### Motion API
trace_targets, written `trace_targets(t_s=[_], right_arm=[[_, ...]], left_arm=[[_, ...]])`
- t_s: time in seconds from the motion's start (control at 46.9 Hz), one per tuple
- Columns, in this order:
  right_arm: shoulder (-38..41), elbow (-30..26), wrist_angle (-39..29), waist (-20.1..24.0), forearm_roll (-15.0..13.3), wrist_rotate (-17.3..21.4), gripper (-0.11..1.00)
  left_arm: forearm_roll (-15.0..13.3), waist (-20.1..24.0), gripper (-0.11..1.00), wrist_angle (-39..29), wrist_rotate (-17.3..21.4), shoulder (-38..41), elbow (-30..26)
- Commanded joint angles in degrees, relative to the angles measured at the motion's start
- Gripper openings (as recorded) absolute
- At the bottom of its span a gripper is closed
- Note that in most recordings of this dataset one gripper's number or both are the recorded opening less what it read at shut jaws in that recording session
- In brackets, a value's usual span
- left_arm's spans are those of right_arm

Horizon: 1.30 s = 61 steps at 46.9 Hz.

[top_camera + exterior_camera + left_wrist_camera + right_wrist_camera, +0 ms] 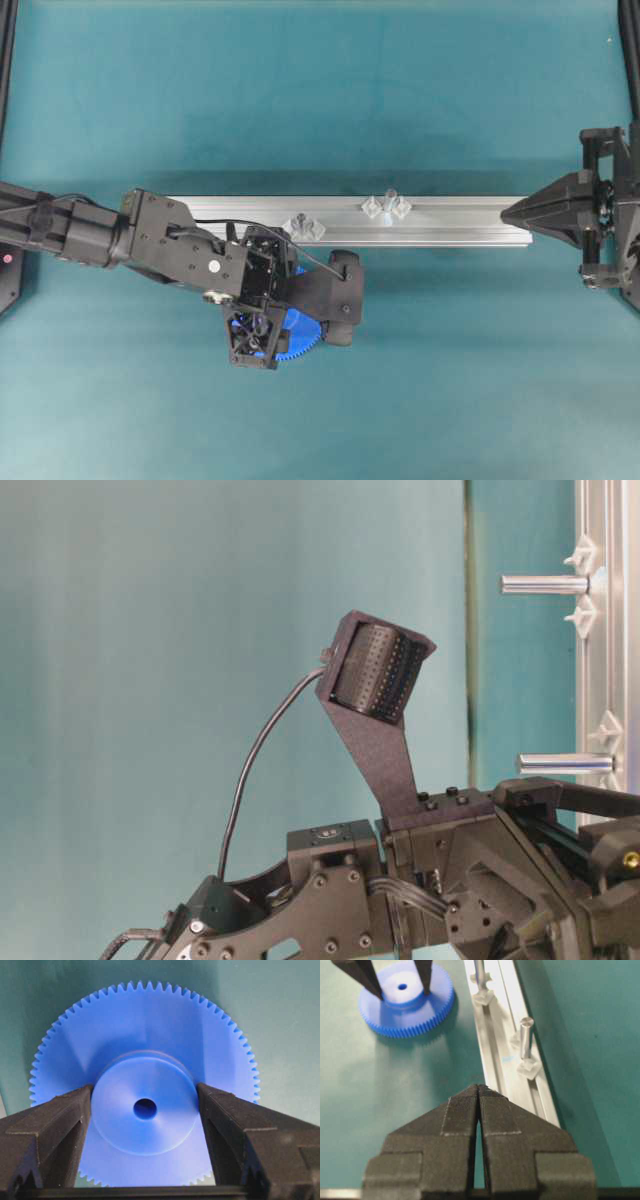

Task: Find the location of the shaft and insert the large gear.
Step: 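Lift the blue gear with the left gripper off the table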

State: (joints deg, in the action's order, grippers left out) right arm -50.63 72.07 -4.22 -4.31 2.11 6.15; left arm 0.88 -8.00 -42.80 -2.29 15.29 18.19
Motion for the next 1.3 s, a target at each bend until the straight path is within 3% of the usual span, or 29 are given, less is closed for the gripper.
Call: trace_targets(t_s=[0.0, 0.873, 1.278], right_arm=[[0.26, -0.44, 0.44, -0.18, 0.00, 0.62, 0.01], [-0.35, -0.35, 0.18, -0.18, 0.00, 0.62, 0.01], [-1.14, -0.35, -0.35, -0.18, 0.09, 0.62, 0.01]], left_arm=[[0.18, -0.18, 0.71, -0.79, 0.09, -0.62, 0.09], [0.35, -0.09, 0.71, -1.32, 0.97, -2.55, -5.01], [0.35, 0.53, 0.71, -7.12, 2.29, -3.87, -9.76]])
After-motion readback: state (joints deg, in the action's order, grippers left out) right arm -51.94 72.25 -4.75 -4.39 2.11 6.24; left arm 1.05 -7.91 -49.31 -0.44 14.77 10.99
